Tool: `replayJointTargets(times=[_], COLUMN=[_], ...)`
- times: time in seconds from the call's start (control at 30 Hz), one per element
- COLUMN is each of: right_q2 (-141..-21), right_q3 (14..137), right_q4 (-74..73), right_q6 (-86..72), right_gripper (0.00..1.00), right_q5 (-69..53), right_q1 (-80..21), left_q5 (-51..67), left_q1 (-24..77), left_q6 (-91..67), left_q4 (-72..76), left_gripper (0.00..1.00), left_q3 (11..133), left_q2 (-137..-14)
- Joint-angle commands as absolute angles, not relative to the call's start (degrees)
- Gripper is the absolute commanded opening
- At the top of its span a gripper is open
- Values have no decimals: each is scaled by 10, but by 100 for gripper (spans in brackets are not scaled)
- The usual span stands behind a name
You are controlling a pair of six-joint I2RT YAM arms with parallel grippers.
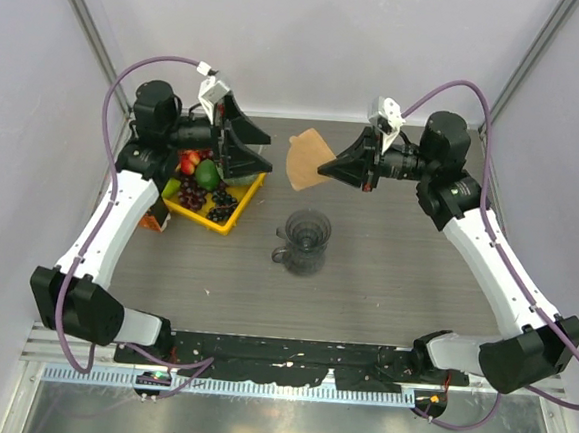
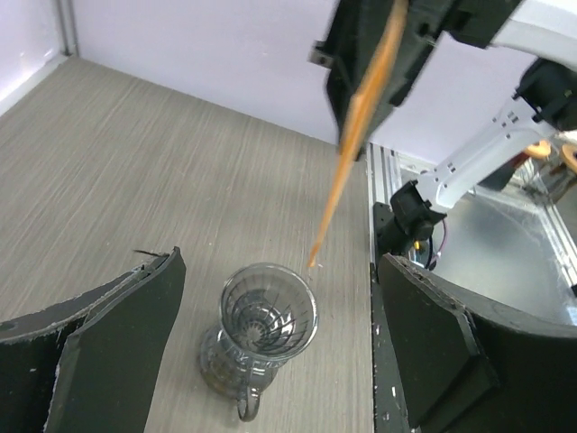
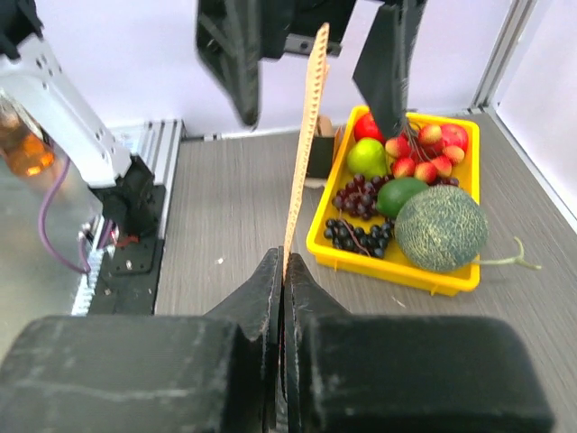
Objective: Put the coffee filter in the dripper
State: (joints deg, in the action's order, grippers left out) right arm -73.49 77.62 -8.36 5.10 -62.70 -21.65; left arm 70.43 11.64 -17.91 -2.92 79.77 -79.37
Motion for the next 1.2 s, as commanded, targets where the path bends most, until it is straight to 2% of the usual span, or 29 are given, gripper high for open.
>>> replayJointTargets(times=[0.0, 0.2, 0.3, 0.43, 0.5, 0.53, 0.57, 0.63, 0.7, 0.8, 0.87, 0.97, 1.03, 1.17], right_q2=[-731, -737, -735, -731, -730, -730, -729, -726, -728, -745, -759, -773, -779, -788], right_q3=[766, 766, 760, 751, 752, 754, 757, 772, 801, 861, 895, 924, 935, 944], right_q4=[117, 170, 170, 140, 119, 108, 97, 22, -85, -196, -263, -328, -356, -387], right_q6=[-104, -158, -156, -126, -111, -103, -97, -53, 30, 159, 220, 280, 305, 333], right_gripper=[5, 5, 5, 7, 11, 13, 22, 36, 45, 50, 50, 36, 31, 28], right_q5=[-621, -622, -617, -602, -594, -593, -591, -587, -574, -560, -560, -564, -570, -574], right_q1=[-222, -227, -229, -233, -233, -233, -233, -233, -233, -233, -234, -235, -236, -244], left_q5=[688, 665, 674, 686, 687, 686, 682, 678, 658, 624, 609, 582, 568, 561], left_q1=[156, 185, 192, 201, 206, 207, 207, 207, 213, 226, 233, 239, 244, 257], left_q6=[-139, -168, -224, -312, -324, -321, -309, -248, -148, -13, 28, 46, 55, 92], left_q4=[-12, 25, 85, 179, 196, 193, 176, 87, -42, -162, -193, -221, -226, -249], left_gripper=[98, 91, 81, 51, 28, 13, 0, 0, 0, 0, 0, 0, 0, 0], left_q3=[818, 828, 815, 809, 814, 814, 815, 832, 855, 867, 862, 861, 860, 865], left_q2=[-777, -790, -794, -807, -811, -810, -811, -811, -807, -795, -790, -788, -784, -782])
